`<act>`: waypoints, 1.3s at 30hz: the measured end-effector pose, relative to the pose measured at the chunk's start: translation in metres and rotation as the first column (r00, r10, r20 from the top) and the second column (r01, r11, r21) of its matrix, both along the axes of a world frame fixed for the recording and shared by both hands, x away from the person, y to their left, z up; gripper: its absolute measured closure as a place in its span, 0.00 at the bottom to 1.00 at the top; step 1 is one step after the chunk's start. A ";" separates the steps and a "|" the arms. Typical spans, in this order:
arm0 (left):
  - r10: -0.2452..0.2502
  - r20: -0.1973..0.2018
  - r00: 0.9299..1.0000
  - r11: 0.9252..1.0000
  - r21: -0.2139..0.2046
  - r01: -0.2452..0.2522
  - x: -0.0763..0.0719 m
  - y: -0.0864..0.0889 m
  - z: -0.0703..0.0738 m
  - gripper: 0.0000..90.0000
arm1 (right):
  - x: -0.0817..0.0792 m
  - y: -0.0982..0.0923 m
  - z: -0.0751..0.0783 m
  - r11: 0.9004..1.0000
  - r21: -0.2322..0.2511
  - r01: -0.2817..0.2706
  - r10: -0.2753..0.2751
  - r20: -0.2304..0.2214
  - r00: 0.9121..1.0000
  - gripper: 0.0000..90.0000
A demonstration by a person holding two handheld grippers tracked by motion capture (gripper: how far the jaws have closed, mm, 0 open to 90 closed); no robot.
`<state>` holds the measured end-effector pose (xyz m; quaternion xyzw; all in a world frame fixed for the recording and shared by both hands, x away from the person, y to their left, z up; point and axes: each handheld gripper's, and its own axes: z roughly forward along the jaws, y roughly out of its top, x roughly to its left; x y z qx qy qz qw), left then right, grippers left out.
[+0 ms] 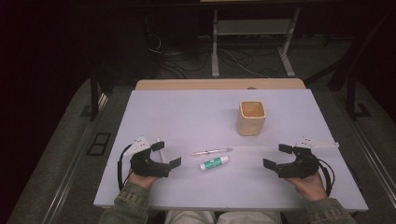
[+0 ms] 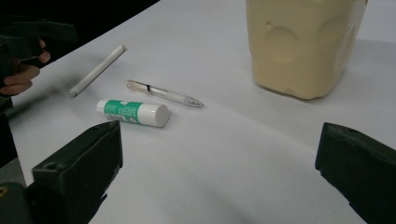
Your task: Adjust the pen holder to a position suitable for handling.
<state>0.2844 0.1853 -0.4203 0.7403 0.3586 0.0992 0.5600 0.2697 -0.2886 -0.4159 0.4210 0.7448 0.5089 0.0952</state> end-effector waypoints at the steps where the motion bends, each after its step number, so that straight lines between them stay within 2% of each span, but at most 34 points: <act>1: 0.000 0.000 1.000 1.000 0.001 0.000 0.000 0.000 0.000 0.00 | 0.000 0.000 0.000 1.000 0.000 0.003 -0.003 -0.001 1.000 0.00; 13: 0.009 -0.004 1.000 1.000 -0.001 -0.009 0.001 0.001 -0.001 0.00 | -0.003 0.002 0.000 1.000 0.000 0.002 -0.002 -0.016 1.000 0.01; 18: 0.015 -0.004 1.000 1.000 -0.001 -0.015 0.001 0.002 -0.001 0.00 | -0.003 0.005 -0.002 1.000 -0.017 -0.005 0.004 -0.036 0.999 0.01; 25: 0.012 -0.002 1.000 1.000 0.000 -0.012 0.001 0.001 -0.001 0.00 | -0.003 0.003 0.001 0.999 -0.037 -0.001 0.000 -0.038 0.999 0.01; 33: 0.014 0.003 1.000 1.000 -0.009 -0.014 0.001 0.001 0.000 0.00 | 0.002 -0.001 0.005 0.998 -0.062 -0.004 0.000 -0.065 0.998 0.00; 39: 0.013 -0.006 1.000 1.000 -0.003 -0.013 0.001 0.001 -0.001 0.00 | 0.005 -0.003 0.008 0.998 -0.069 0.009 -0.013 -0.058 0.998 0.00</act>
